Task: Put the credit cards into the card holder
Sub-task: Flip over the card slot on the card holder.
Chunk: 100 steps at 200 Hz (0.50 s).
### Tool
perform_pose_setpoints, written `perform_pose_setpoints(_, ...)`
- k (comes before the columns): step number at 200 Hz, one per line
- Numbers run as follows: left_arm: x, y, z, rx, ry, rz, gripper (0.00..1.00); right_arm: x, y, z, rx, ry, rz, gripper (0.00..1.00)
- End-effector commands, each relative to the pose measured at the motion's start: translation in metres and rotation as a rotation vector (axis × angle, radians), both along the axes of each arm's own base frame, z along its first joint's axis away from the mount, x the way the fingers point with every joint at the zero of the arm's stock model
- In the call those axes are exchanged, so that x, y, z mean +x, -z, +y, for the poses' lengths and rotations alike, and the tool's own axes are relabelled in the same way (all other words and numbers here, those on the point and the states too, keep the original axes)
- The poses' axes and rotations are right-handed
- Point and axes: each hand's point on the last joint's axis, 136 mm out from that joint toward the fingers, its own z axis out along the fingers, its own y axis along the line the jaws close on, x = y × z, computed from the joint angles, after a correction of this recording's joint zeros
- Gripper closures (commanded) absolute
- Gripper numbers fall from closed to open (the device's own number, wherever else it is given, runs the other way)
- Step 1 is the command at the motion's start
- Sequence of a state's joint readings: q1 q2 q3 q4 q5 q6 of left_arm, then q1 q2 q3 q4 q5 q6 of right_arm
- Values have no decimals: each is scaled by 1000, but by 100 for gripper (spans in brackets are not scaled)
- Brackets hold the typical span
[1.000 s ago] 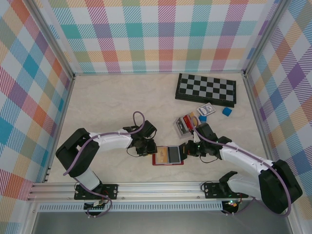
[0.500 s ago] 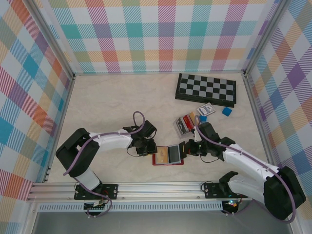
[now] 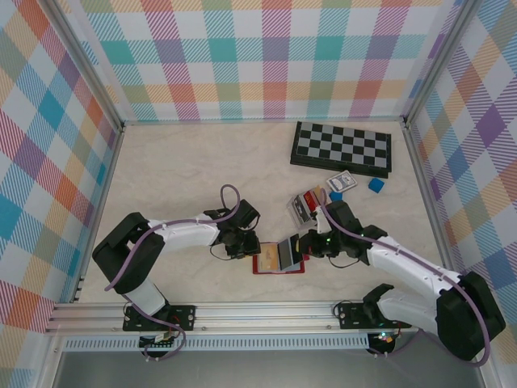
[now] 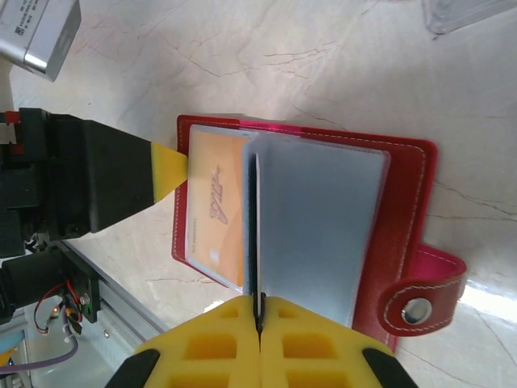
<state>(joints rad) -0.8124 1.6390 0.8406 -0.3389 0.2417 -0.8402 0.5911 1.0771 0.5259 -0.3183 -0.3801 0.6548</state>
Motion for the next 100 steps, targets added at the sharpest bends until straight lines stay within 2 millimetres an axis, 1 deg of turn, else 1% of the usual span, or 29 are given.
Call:
perform_pose_setpoints(1,-1,-2,-23,-63,48,-24,79,6,-15,15,59,-36,-17,95)
perform_pose_setpoints(24,0,-5,-23,-65,47,-34,76,5,-15,21,80,-52,-5,95)
perform_pose_setpoints(44,4,-11,-19,-56,33,-66,73,7,-10,18,51,-37,-1,95)
perform_pose_setpoints(57,8,-19,-16,-59,16,-101,67,8,-8,16,39,-33,0,95)
perform_pose_setpoints(60,5,-18,-11,-39,12,-90,66,8,-8,16,40,-33,-1,95)
perform_pose_setpoints(67,6,-22,-8,-37,4,-104,60,8,-8,17,41,-34,1,95)
perform_pose_setpoints(90,11,-42,-8,-67,-14,-160,43,8,-10,20,56,-41,5,95)
perform_pose_setpoints(100,13,-51,-9,-81,-16,-179,39,8,-9,19,49,-40,9,95)
